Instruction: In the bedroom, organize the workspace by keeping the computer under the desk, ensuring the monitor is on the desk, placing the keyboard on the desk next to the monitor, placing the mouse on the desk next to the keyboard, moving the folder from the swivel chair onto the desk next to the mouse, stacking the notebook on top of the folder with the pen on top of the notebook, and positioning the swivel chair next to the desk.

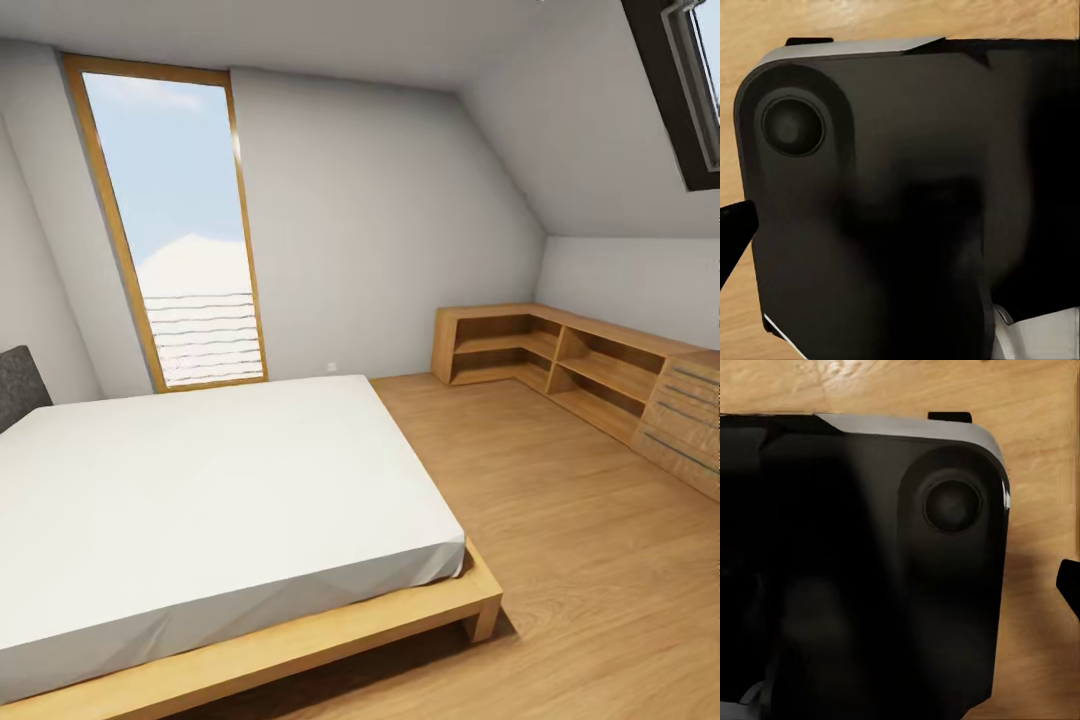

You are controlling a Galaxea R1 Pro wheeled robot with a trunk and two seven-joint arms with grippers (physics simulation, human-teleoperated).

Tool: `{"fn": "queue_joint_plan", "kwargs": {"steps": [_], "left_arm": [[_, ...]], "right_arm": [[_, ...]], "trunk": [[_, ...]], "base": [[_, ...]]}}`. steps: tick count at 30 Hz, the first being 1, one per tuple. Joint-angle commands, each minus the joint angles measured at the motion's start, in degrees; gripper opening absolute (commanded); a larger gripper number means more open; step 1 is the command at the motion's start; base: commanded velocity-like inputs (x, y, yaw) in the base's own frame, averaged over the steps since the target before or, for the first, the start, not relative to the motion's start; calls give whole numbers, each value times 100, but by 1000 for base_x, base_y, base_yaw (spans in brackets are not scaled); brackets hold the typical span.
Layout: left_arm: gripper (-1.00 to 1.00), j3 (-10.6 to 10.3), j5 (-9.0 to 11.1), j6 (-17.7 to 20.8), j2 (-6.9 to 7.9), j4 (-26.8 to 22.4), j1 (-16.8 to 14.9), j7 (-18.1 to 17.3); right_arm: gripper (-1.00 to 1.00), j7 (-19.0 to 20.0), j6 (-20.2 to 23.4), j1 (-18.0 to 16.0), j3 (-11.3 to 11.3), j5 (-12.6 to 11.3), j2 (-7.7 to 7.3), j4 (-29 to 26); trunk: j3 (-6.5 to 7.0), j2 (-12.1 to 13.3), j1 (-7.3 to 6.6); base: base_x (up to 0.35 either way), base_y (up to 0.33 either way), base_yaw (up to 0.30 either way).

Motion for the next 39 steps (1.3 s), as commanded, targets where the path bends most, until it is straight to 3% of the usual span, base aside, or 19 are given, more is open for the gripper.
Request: {"fn": "queue_joint_plan", "kwargs": {"steps": [1, 7, 26, 27, 39], "left_arm": [[100, 0, 1, -50, -2, -1, -2, -2], [100, 0, 3, -226, -4, -4, -2, -2], [100, -11, 3, -228, -29, -11, -2, -2], [100, -12, 3, -228, -29, -15, -2, -2], [100, -12, 3, -231, -31, -85, -2, -2]], "right_arm": [[100, 3, -52, -37, 2, 3, 1, 8], [100, 9, -245, -65, 8, 27, 1, 41], [100, 6, -854, -67, 9, 31, 10, 47], [100, 6, -1304, -67, 9, 31, 10, 47], [100, 6, -1305, -67, 9, 23, 24, 54]], "trunk": [[13, 38, -23], [120, 279, -155], [462, 1041, -572], [480, 1081, -594], [695, 1563, -858]], "base": [[0, 0, -128], [0, 0, -218], [0, 0, -257], [0, 0, -259], [0, 0, -258]]}}
